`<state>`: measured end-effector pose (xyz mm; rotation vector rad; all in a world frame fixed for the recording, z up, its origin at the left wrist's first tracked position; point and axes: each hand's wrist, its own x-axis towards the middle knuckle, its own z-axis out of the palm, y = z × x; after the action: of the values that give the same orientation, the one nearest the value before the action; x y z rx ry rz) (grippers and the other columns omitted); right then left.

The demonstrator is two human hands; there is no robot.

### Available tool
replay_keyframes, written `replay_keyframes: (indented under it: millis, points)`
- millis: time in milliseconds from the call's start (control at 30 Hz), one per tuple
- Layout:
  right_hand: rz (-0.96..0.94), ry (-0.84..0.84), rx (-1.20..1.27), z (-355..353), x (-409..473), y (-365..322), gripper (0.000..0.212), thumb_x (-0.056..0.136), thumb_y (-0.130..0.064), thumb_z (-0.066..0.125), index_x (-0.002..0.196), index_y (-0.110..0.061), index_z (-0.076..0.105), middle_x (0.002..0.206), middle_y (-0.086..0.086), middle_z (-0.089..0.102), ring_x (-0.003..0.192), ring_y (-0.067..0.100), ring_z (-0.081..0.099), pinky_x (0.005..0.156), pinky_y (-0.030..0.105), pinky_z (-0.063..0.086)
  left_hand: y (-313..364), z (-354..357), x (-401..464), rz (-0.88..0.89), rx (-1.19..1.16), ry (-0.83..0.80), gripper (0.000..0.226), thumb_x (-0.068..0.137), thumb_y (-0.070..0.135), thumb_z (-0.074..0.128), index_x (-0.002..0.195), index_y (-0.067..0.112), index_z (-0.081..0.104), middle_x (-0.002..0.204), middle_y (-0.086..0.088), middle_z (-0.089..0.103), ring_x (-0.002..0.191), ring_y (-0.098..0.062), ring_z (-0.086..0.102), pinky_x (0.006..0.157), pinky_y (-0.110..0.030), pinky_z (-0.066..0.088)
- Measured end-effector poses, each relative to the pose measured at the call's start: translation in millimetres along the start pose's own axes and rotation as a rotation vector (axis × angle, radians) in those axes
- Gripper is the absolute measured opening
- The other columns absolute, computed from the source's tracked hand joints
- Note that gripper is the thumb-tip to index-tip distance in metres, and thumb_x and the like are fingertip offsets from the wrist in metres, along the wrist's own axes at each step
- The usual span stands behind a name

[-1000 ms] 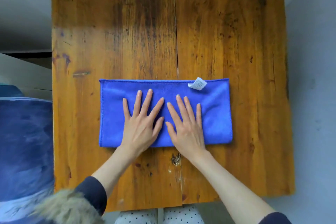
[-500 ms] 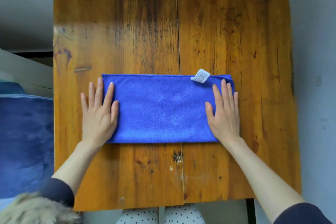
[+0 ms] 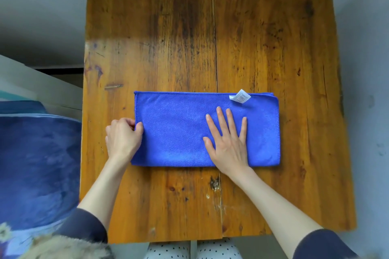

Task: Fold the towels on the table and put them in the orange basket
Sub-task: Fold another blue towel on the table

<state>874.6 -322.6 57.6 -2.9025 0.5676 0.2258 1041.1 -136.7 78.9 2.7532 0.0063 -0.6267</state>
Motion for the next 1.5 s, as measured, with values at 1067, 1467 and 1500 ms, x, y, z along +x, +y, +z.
replay_keyframes:
  millis: [1067,1467,1500]
  points:
    - [0.396,0.055,0.855,-57,-9,79,0.023,0.094,-0.011,0.050,0.112,-0.009,0.065,0.108,0.002,0.065,0.095,0.011,0.060,0.083,0.014,0.043,186,-24,-56,0.195,-0.614,-0.337,0.015,0.082,0.007,0.062,0.083,0.019,0.053,0.075,-0.001,0.051,0.043,-0.007,0.055,0.053,-0.025,0.055]
    - [0.571,0.087,1.105,-51,-20,112,0.023,0.097,-0.020,0.045,0.105,-0.016,0.066,0.095,-0.009,0.066,0.091,0.005,0.062,0.076,0.013,0.048,243,62,-71,0.198,-0.424,-0.344,0.013,0.080,0.007,0.057,0.089,0.014,0.051,0.091,-0.009,0.057,0.076,-0.026,0.064,0.050,-0.024,0.055]
    - [0.586,0.083,1.123,-51,-20,114,0.022,0.097,-0.021,0.045,0.103,-0.016,0.066,0.093,-0.008,0.066,0.089,0.007,0.062,0.076,0.016,0.050,247,66,-74,0.214,-0.419,-0.332,0.013,0.080,0.008,0.058,0.088,0.014,0.051,0.090,-0.008,0.057,0.074,-0.025,0.064,0.051,-0.026,0.056]
